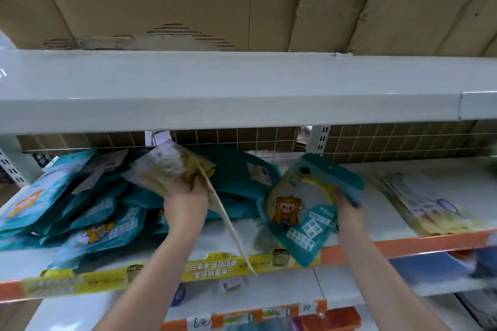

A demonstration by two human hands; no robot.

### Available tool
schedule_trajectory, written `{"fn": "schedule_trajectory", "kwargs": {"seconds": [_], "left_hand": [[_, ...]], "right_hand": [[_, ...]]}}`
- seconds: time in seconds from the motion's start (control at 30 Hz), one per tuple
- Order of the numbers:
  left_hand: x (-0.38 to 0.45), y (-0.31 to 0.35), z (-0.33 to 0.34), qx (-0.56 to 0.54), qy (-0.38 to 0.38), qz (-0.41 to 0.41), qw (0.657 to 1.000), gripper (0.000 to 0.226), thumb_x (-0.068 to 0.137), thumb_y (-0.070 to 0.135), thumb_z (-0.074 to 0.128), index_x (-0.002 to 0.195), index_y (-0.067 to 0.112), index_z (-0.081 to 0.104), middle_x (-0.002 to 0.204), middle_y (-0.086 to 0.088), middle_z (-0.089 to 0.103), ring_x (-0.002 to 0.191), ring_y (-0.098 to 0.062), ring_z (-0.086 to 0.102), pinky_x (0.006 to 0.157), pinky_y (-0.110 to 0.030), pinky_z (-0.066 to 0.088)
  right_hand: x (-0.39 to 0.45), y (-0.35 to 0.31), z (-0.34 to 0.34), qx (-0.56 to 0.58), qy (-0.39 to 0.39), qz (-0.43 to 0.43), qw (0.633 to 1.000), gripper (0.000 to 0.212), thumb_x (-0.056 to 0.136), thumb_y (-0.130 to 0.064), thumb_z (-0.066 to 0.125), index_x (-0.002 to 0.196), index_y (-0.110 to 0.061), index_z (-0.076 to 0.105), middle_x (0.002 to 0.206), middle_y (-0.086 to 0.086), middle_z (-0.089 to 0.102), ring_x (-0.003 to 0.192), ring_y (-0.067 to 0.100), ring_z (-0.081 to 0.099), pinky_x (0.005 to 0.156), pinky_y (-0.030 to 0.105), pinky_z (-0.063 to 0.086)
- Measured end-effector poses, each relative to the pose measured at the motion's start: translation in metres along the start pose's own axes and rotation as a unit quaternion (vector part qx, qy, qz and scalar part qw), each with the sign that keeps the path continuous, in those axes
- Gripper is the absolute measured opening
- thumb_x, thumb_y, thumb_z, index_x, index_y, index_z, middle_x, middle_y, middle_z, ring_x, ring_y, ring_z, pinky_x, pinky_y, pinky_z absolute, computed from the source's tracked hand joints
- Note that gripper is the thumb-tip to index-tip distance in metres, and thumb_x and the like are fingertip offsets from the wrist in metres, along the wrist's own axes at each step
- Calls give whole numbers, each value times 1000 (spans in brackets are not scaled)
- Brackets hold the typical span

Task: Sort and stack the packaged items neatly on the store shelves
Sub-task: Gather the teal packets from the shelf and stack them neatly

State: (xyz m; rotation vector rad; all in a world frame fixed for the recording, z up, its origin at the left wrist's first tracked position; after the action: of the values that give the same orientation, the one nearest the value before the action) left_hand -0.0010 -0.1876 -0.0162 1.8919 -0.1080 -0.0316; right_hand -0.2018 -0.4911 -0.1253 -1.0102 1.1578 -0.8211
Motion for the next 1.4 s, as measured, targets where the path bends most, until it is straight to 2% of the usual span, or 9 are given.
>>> {"fn": "schedule_trajectory", "kwargs": {"seconds": [0.07, 0.17, 0.33, 0.5, 0.7, 0.9, 1.03, 1.23, 1.4], "left_hand": [[1, -4, 9, 123, -37, 12, 992, 25, 95, 30, 45, 85, 11, 57, 74, -8, 57, 80, -34, 57, 67, -35, 42], [4, -10, 21, 175, -64, 26, 982, 30, 93, 31, 42, 84, 9, 60, 81, -13, 65, 78, -34, 57, 66, -34, 44], [-1, -19, 36, 25, -75, -24, 997, 35, 93, 25, 43, 72, 5, 62, 74, -12, 65, 79, -36, 56, 68, -35, 39], [-27, -17, 67, -142, -102, -92, 980, 9, 95, 17, 52, 103, 14, 51, 83, -6, 58, 73, -21, 52, 75, -31, 37], [-56, -13, 131, -176, -139, -123, 967, 29, 96, 20, 51, 125, 19, 52, 116, -13, 62, 101, -29, 58, 88, -38, 44], [-96, -9, 198, -195, -108, -149, 963, 15, 98, 15, 46, 112, 21, 45, 90, -8, 57, 76, -21, 54, 78, -30, 41], [-125, -18, 246, -214, -78, -191, 955, 25, 95, 15, 49, 119, 10, 52, 110, -14, 61, 88, -27, 57, 76, -32, 46], [-188, 5, 346, -232, -83, -231, 941, 25, 95, 15, 49, 117, 5, 56, 102, -15, 62, 72, -21, 58, 56, -27, 44], [-229, 45, 419, -254, -106, -216, 937, 19, 97, 18, 50, 114, 13, 55, 113, -11, 62, 88, -20, 60, 86, -34, 46]], "right_hand": [[-4, 19, 1, 40, -29, 56, 997, 50, 76, -17, 75, 120, -9, 53, 93, 11, 65, 70, 23, 66, 59, 31, 54], [-24, 30, 6, -17, -99, 92, 991, 28, 80, -4, 70, 106, 2, 61, 78, 13, 62, 58, 23, 63, 53, 30, 51], [-39, 36, -6, -16, -129, 84, 988, 17, 85, -1, 65, 97, -2, 54, 79, 16, 63, 68, 27, 64, 57, 31, 52], [-22, 34, -44, 16, -82, 73, 994, 23, 84, -9, 67, 103, -7, 53, 81, 13, 66, 74, 29, 64, 71, 38, 49], [12, 14, -106, 72, -66, 51, 994, 19, 83, -4, 67, 98, -10, 56, 82, 13, 65, 75, 30, 64, 75, 42, 51], [62, -26, -184, 71, -51, 26, 996, 21, 85, -5, 65, 102, -10, 54, 78, 9, 63, 71, 27, 62, 65, 34, 49], [102, -57, -253, 69, -18, 22, 997, 29, 84, -14, 69, 108, -14, 52, 87, 8, 64, 76, 26, 63, 65, 34, 49], [155, -85, -356, 60, 18, 22, 998, 25, 80, -19, 72, 98, -18, 53, 97, 12, 64, 84, 33, 63, 87, 52, 52], [177, -93, -417, 59, 36, 36, 997, 22, 83, -16, 68, 98, -15, 53, 87, 10, 62, 73, 28, 61, 69, 38, 51]]}}
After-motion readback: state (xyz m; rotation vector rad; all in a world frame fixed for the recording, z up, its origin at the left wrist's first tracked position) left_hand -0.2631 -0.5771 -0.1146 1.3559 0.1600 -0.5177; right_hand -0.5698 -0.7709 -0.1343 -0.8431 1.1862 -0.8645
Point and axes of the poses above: each hand's wrist, its own x-axis towards the middle knuckle, its own z-axis out of the palm, y = z × x, the point moved 7 cm from there along x, towards the middle knuckle
